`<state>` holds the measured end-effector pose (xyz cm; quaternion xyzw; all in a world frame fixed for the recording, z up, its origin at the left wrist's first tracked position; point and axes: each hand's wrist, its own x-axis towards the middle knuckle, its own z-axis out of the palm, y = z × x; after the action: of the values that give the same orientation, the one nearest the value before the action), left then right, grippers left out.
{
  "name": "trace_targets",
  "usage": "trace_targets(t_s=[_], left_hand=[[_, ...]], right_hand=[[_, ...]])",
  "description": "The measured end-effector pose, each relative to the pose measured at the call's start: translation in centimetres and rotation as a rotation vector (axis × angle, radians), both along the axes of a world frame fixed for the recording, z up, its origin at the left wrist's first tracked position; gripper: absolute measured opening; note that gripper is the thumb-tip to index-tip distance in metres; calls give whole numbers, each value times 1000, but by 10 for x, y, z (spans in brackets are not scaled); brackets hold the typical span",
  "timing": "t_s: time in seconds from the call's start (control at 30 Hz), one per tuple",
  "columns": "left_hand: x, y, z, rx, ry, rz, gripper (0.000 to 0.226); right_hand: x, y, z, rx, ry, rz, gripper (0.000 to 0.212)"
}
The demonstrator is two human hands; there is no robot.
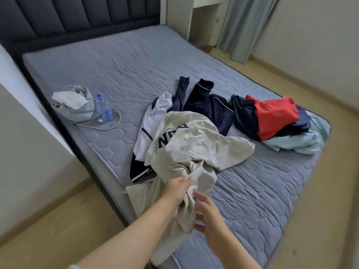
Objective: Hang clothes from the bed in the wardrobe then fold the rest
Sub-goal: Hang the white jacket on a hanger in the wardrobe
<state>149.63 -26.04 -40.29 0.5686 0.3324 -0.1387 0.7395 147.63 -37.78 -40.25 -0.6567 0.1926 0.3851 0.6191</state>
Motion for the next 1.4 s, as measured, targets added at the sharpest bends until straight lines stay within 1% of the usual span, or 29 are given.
trace_targets(t_s=[0.07,0.17,0.2,0.27,0.3,0.33,0.37,0.47,0.53,0.63,0.8,0.83,0.87,0.93,0.97,1.03,1.07,1.1,1.13,1.17,1.2,1.23,1.27,1.3,1.4], left_hand=[[-1,-15,25,-50,-5,35,24],[-7,-36,61,-152,7,119,24],[-10,-43,73,-189,13,135,23],[-16,-54,95,-255,15,154,22],[-20,-59,106,-280,17,162,23],[-23,-63,116,-298,16,167,23],[-27,-66,126,-307,9,169,24],[-32,-74,155,-299,-57,170,23],[-33,-79,177,-272,-105,151,22],[-34,-84,214,-229,-186,112,26],[-39,-83,274,-168,-342,45,20],[-40,-82,285,-138,-371,27,18],[-40,-82,292,-68,-413,2,16],[-39,-80,298,158,-546,-52,16],[-42,-78,296,241,-635,-108,14],[-51,-74,283,268,-769,-313,8],[-55,-71,271,272,-791,-425,19],[-58,-68,258,331,-781,-525,35],[-60,-66,245,463,-751,-609,50],[-60,-66,231,653,-703,-665,64],[-60,-67,218,856,-652,-693,72],[-62,-69,207,996,-597,-685,72],[-65,-72,197,1050,-566,-649,65],[-68,-75,189,1026,-543,-609,54],[-72,-80,171,891,-515,-538,5]], right_hand=[[-9,-17,32,28,-87,41,36],[-26,-43,73,108,-175,103,52],[-31,-49,85,131,-194,120,49],[-36,-57,105,100,-246,130,32],[-38,-59,114,41,-291,139,22],[-38,-61,119,-36,-348,152,16],[-37,-64,123,-100,-403,144,17],[-36,-74,140,-159,-529,24,18],[-36,-79,156,-124,-606,-62,18],[-30,-82,183,-81,-774,-189,24],[-20,-82,241,28,-1031,-338,28],[-17,-83,254,50,-1079,-359,29],[-15,-84,265,69,-1117,-376,29],[-11,-86,283,125,-1144,-420,29],[-10,-88,287,167,-1131,-440,30],[-7,-92,285,212,-1086,-447,30],[-7,-94,279,205,-1060,-441,30],[-7,-96,272,184,-1035,-435,30],[-8,-97,263,155,-1013,-423,29],[-10,-97,253,126,-997,-403,29],[-13,-97,243,104,-977,-379,29],[-15,-97,234,90,-952,-352,29],[-18,-97,226,85,-923,-326,29],[-20,-97,218,82,-895,-301,28],[-28,-99,203,76,-827,-238,27]])
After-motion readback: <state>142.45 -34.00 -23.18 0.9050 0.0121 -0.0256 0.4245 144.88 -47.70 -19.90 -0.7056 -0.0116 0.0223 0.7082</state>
